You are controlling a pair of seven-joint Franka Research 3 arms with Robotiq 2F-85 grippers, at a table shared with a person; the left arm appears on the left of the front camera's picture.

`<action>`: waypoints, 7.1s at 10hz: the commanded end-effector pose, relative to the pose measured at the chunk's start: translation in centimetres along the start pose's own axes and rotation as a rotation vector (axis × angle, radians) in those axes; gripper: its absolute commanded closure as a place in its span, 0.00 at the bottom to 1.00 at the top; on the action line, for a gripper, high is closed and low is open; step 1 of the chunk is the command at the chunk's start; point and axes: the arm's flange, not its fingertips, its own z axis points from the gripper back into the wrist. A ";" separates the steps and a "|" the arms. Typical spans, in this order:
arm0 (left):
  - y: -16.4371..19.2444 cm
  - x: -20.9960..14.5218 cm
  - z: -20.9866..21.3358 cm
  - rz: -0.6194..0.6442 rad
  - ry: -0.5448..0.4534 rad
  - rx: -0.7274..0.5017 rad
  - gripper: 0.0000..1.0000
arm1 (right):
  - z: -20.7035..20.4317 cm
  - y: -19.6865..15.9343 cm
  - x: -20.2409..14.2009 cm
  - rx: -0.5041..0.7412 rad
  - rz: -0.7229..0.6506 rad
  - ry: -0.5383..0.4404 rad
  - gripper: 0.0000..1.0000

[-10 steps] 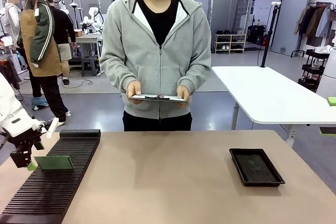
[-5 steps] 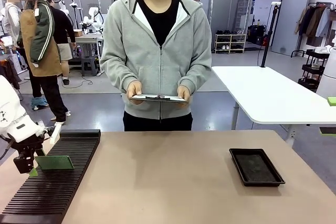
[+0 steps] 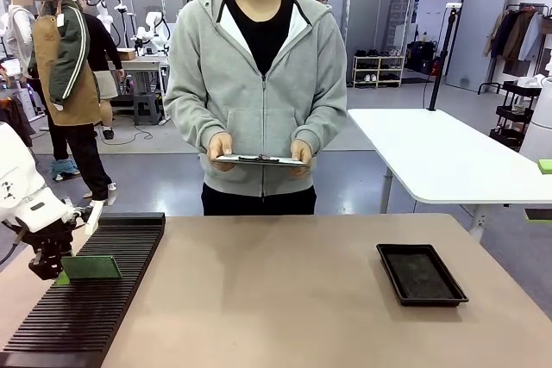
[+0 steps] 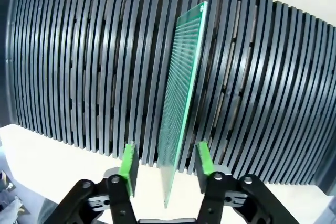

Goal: Inspect the PCB.
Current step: Pick up the Blank PCB and present it to the human, then release the Blank PCB you were holding.

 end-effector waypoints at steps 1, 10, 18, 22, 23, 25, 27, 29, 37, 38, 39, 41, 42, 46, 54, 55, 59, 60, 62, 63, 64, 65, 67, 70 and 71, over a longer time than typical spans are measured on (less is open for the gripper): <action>0.8 0.2 -0.3 0.025 -0.005 0.022 1.00 | 0.1 0.0 0.0 0.004 0.019 -0.001 0.00; 0.9 -0.5 0.0 0.049 -0.020 -0.031 1.00 | 0.1 0.0 0.0 0.004 0.019 -0.001 0.00; 0.3 -1.5 10.3 0.124 -0.179 -0.097 1.00 | 0.1 0.0 0.0 0.004 0.019 -0.001 0.00; -0.3 -1.7 10.3 0.120 -0.174 -0.095 1.00 | 0.1 0.0 0.0 0.004 0.019 -0.001 0.00; -0.3 -1.7 10.3 0.120 -0.174 -0.095 1.00 | 0.1 0.0 0.0 0.004 0.019 -0.001 0.00; -0.3 -1.7 10.3 0.120 -0.174 -0.095 1.00 | 0.1 0.0 0.0 0.004 0.019 -0.001 0.00; -0.4 -1.6 10.3 0.120 -0.175 -0.096 0.96 | 0.1 0.0 0.0 0.004 0.019 -0.001 0.00; -2.0 -0.1 11.6 0.116 -0.416 -0.288 0.96 | 0.1 0.0 0.0 0.004 0.019 -0.001 0.00; -1.7 4.4 10.3 0.445 -1.148 -0.621 0.96 | 0.1 0.0 0.0 0.004 0.019 -0.001 0.00; -1.1 4.9 9.8 0.496 -1.165 -0.633 0.96 | 0.1 0.0 0.0 0.004 0.019 -0.001 0.00; -0.6 5.4 9.4 0.540 -1.194 -0.676 0.96 | 0.1 0.0 0.0 0.004 0.019 -0.001 0.00; 0.6 6.2 8.6 0.644 -1.223 -0.761 0.96 | 0.1 0.0 0.0 0.004 0.019 -0.001 0.00; 0.9 6.8 8.0 0.685 -1.211 -0.825 0.96 | 0.1 0.0 0.0 0.004 0.019 -0.001 0.00; 0.7 6.9 6.4 0.708 -1.195 -0.824 0.96 | 0.1 0.0 0.0 0.004 0.019 -0.001 0.00; 7.5 9.2 2.8 1.041 -0.994 -1.086 0.96 | 0.1 0.0 0.0 0.004 0.019 -0.001 0.00; 8.4 9.4 2.6 1.061 -0.995 -1.116 0.96 | 0.1 0.0 0.0 0.004 0.019 -0.001 0.00; 8.9 9.0 2.0 1.072 -0.990 -1.103 0.96 | 0.1 0.0 0.0 0.004 0.019 -0.001 0.00; 8.9 9.0 2.0 1.072 -0.990 -1.103 0.96 | 0.1 0.0 0.0 0.004 0.019 -0.001 0.00; 8.9 9.0 2.0 1.072 -0.990 -1.103 0.96 | 0.1 0.0 0.0 0.004 0.019 -0.001 0.00; 8.9 9.0 2.0 1.072 -0.990 -1.103 0.96 | 0.1 0.0 0.0 0.004 0.019 -0.001 0.00; 8.9 9.0 2.0 1.072 -0.990 -1.103 0.96 | 0.1 0.0 0.0 0.004 0.019 -0.001 0.00; 8.9 9.0 2.0 1.072 -0.990 -1.103 0.96 | 0.1 0.0 0.0 0.004 0.019 -0.001 0.00; 8.9 9.0 2.0 1.072 -0.990 -1.103 0.96 | 0.1 0.0 0.0 0.004 0.019 -0.001 0.00; 8.9 9.0 2.0 1.072 -0.990 -1.103 0.96 | 0.1 0.0 0.0 0.004 0.019 -0.001 0.00; 8.9 9.0 2.0 1.072 -0.990 -1.103 0.96 | 0.1 0.0 0.0 0.004 0.019 -0.001 0.00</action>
